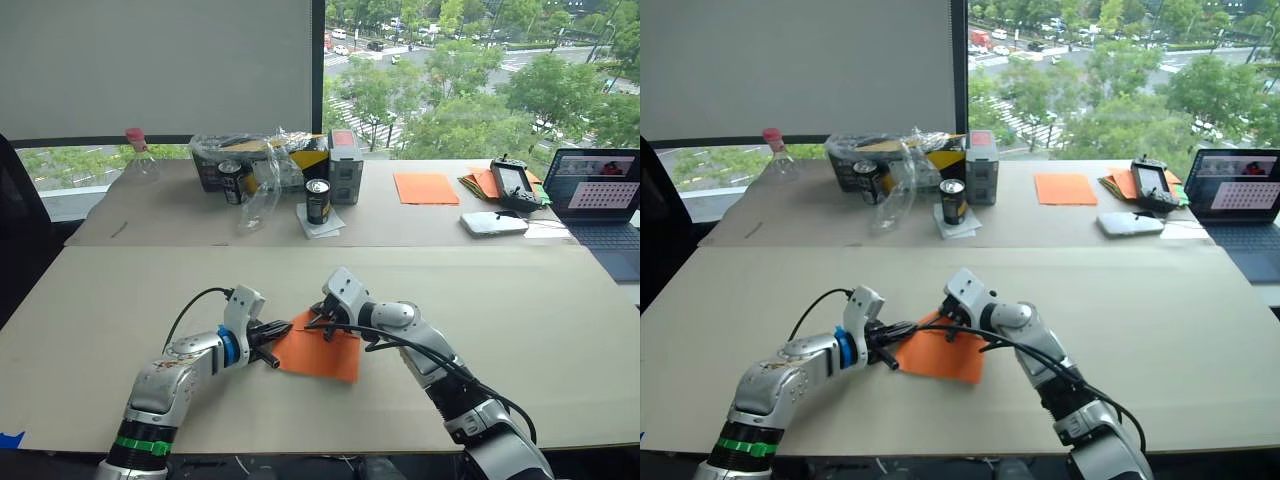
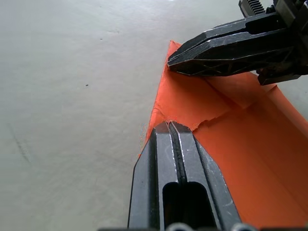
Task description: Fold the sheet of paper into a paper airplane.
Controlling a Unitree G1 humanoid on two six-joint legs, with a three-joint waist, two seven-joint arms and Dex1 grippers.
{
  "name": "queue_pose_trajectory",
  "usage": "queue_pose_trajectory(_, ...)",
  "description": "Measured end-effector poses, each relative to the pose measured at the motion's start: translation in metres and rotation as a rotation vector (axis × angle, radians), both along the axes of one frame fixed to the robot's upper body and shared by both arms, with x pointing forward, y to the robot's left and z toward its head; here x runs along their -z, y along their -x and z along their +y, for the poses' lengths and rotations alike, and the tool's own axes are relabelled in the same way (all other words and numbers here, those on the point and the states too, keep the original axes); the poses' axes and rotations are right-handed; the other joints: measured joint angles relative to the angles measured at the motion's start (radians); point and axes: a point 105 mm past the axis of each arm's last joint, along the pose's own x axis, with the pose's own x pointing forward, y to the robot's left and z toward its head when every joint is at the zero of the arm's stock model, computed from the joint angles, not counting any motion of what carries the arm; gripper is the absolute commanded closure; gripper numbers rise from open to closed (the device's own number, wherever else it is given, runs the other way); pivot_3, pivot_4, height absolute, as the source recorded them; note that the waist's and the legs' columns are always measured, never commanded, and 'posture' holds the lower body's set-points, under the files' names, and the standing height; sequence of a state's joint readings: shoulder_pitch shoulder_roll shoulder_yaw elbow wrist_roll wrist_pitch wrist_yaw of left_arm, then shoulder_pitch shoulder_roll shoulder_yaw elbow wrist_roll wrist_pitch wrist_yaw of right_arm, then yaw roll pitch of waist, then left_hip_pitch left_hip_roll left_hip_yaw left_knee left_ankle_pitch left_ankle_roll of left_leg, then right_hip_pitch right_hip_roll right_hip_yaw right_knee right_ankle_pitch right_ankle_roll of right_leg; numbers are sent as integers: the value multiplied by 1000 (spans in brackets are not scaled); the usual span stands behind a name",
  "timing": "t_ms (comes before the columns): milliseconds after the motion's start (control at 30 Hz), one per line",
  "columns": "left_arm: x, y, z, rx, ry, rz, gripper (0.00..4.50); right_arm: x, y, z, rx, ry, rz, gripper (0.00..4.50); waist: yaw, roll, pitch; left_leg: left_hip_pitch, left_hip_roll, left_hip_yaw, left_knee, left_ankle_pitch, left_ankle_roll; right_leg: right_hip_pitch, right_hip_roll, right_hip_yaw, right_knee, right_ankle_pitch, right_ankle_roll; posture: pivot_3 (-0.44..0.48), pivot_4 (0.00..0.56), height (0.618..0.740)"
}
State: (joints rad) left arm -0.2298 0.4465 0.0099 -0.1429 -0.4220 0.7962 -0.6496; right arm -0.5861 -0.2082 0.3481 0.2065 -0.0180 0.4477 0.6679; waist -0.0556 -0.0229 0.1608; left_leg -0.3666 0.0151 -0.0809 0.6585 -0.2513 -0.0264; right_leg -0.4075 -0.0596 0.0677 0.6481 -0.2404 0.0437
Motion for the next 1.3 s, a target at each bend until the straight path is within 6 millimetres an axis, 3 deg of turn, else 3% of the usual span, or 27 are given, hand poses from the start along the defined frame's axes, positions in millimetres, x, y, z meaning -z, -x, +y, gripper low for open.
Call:
queue_pose_trajectory(200,-5,7,28,-74,79,19,4491,-1,0,1,-9,0,2,4500,-9,0,0,-1,0,0,-1,0,0,-1,0,0,0,0,0,0,150,720)
queue_pose_trajectory(500,-38,-7,-7,17,260,-97,4491,-1,2,3,-12,5,5,4500,-5,0,1,-1,0,0,-1,0,0,-1,0,0,-1,0,0,0,150,720)
queue_pose_trajectory(567,-34,-13,-15,36,225,-93,4491,0,3,2,-12,5,8,4500,-5,0,1,-1,0,0,-1,0,0,-1,0,0,-1,0,0,0,150,720)
queue_pose_trajectory(700,-5,-21,-26,55,142,-5,4491,-1,8,-1,-6,10,8,4500,-4,0,1,-2,-1,0,-1,0,0,-1,0,0,-2,0,0,0,150,720)
queue_pose_trajectory(967,-5,-35,-35,75,110,-18,4491,-1,11,-7,19,16,18,4500,10,0,1,-3,-1,0,-1,0,0,-2,-1,0,-2,0,0,0,150,720)
queue_pose_trajectory(1300,-3,-30,-29,104,56,-36,4491,-1,12,-5,20,12,23,4500,8,0,1,-2,0,0,-1,0,0,-2,0,0,-2,0,0,0,150,720)
